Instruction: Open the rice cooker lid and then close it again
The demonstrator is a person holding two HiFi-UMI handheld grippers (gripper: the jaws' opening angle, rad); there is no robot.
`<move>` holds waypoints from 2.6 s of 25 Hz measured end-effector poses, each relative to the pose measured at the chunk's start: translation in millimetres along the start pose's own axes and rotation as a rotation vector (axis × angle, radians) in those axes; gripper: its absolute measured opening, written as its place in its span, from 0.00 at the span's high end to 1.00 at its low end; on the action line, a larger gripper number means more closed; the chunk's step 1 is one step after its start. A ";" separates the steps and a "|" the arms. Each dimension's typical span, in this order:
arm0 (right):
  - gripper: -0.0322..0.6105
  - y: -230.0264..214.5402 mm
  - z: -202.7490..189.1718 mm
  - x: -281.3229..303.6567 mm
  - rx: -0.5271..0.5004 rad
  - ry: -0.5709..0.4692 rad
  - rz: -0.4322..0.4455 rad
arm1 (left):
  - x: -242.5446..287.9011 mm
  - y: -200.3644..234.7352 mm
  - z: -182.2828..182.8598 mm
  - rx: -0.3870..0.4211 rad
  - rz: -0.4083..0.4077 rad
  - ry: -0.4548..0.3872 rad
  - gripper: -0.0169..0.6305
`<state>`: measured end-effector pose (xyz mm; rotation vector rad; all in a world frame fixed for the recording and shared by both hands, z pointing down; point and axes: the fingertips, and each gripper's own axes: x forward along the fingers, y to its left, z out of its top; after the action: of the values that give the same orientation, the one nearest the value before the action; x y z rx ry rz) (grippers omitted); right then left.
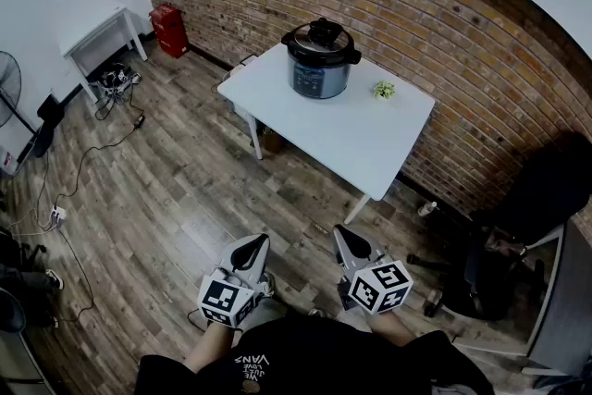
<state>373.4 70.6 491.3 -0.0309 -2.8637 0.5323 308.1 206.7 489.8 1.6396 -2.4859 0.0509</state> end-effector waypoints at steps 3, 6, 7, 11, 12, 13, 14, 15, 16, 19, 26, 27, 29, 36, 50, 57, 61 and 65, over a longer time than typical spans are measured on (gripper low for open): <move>0.94 6.3 6.8 19.7 -0.024 -0.020 0.023 | 5.9 16.8 7.9 -0.026 -0.022 -0.049 0.97; 0.92 11.7 13.7 40.8 -0.026 -0.049 0.026 | 13.1 36.6 11.8 -0.053 -0.052 -0.066 0.76; 0.89 11.9 15.4 47.2 -0.020 -0.057 0.015 | 15.4 43.9 12.2 -0.057 -0.059 -0.065 0.73; 0.60 7.9 21.8 69.1 0.006 -0.087 -0.062 | 21.0 74.3 12.9 -0.073 -0.085 -0.063 0.66; 0.56 7.5 24.0 74.2 0.007 -0.096 -0.081 | 22.1 81.9 12.7 -0.073 -0.096 -0.060 0.63; 0.55 7.9 26.4 79.4 0.005 -0.104 -0.097 | 22.8 89.8 12.6 -0.072 -0.108 -0.055 0.62; 0.54 9.3 28.8 84.8 0.002 -0.112 -0.110 | 23.0 98.1 13.0 -0.068 -0.119 -0.050 0.61; 0.54 11.3 31.2 90.4 0.000 -0.121 -0.122 | 22.8 107.0 14.0 -0.062 -0.129 -0.047 0.60; 0.53 13.5 33.6 96.0 0.000 -0.130 -0.134 | 22.3 116.5 15.6 -0.054 -0.137 -0.045 0.60; 0.53 19.3 39.2 111.0 0.008 -0.156 -0.169 | 21.3 144.3 21.9 -0.035 -0.154 -0.041 0.60; 0.53 22.0 39.5 131.0 0.021 -0.147 -0.215 | 28.0 185.4 20.8 -0.038 -0.153 -0.041 0.60; 0.53 20.1 39.7 132.6 0.019 -0.141 -0.222 | 29.7 188.0 19.9 -0.050 -0.151 -0.042 0.60; 0.53 15.3 41.2 137.0 0.026 -0.137 -0.234 | 34.8 192.9 16.1 -0.076 -0.151 -0.034 0.60; 0.53 -9.3 54.9 157.6 0.057 -0.129 -0.256 | 75.0 212.2 19.0 -0.081 -0.169 -0.016 0.60; 0.53 -95.3 118.9 256.8 0.023 -0.151 -0.196 | 204.5 257.2 62.7 -0.026 -0.157 -0.062 0.60; 0.53 -129.9 146.5 292.4 0.019 -0.148 -0.172 | 262.2 271.9 78.6 -0.012 -0.157 -0.069 0.60; 0.53 -144.6 152.6 309.6 0.036 -0.148 -0.178 | 285.2 280.5 80.1 -0.005 -0.174 -0.053 0.60; 0.53 -157.9 152.1 327.7 0.062 -0.153 -0.208 | 307.7 298.6 80.2 -0.005 -0.199 -0.049 0.60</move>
<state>23.1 -110.1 481.4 0.3283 -2.9466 0.6034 -93.1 35.8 476.5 1.8983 -2.3414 -0.0201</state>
